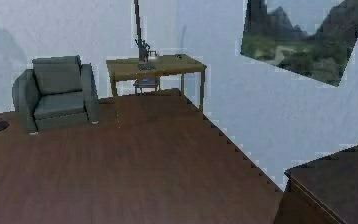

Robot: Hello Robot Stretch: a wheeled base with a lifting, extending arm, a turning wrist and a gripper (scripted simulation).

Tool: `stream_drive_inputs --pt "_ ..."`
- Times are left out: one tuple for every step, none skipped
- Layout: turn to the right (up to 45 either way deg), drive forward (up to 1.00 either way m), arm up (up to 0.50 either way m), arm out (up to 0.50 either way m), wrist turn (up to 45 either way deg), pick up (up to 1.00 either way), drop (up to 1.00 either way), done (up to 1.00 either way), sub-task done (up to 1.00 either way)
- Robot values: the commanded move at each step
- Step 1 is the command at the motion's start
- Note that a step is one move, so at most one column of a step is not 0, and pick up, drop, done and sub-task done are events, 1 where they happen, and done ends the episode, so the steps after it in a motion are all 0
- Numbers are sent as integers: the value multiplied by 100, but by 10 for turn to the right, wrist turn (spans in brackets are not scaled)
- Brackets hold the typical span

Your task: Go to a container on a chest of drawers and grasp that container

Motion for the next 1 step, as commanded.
stream_drive_inputs --pt "-180 0 0 0 0 0 0 0 0"
